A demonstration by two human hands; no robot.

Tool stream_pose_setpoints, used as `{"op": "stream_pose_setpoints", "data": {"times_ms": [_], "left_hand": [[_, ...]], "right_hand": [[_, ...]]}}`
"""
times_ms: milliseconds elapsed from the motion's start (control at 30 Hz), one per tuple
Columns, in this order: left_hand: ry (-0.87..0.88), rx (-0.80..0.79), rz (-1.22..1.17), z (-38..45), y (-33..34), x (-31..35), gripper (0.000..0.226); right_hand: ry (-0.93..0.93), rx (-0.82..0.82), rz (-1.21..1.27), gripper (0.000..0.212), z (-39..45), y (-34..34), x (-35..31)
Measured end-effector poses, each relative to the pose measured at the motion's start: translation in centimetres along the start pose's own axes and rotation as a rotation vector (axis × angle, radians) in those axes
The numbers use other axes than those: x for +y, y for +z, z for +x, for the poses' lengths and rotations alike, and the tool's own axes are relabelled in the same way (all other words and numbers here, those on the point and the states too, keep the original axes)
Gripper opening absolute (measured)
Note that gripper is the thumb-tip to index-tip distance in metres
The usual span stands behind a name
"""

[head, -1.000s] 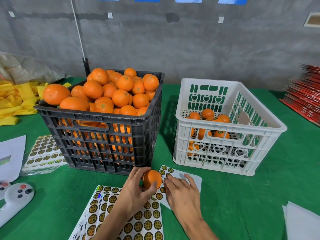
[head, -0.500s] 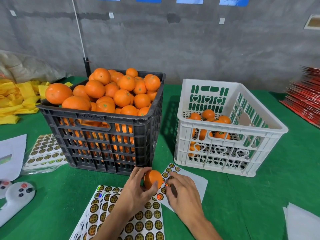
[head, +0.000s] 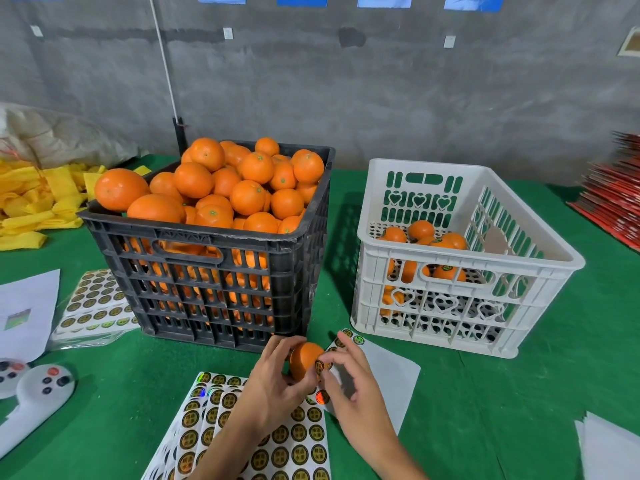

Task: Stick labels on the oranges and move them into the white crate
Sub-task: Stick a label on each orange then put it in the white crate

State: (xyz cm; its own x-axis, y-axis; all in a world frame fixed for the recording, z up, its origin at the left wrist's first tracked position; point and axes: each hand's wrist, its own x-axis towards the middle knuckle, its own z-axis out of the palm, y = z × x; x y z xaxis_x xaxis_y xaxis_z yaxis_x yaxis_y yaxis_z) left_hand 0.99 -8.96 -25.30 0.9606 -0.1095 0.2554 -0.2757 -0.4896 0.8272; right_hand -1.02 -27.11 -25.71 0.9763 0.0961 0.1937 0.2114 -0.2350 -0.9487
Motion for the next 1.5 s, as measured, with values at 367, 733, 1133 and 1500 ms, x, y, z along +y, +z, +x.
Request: {"op": "stream_pose_setpoints", "data": {"times_ms": [367,733,1133,1500], "left_hand": [[-0.033,0.03,-0.079,0.2,-0.3,-0.2,0.059],[-0.056,-0.036,-0.069,0.3,-0.8,-0.4,0.059],[-0.087,-0.168,-0.08,0.0,-1.2,-0.8,0.058],[-0.041,-0.062,-0.141,0.4,-0.5,-1.3,0.082]], "right_hand": [[-0.353,0.06,-0.49,0.051,-0.8,-0.3,-0.2],[-0.407,-0.039,-0.84,0.068,-1.5,0.2,-1.0],[-0.192,-0.052,-0.797,0.072,-0.9,-0.4,-0.2],[-0.292,0.046,-1.025,0.082,-0.8,0.2,-0.7]]}}
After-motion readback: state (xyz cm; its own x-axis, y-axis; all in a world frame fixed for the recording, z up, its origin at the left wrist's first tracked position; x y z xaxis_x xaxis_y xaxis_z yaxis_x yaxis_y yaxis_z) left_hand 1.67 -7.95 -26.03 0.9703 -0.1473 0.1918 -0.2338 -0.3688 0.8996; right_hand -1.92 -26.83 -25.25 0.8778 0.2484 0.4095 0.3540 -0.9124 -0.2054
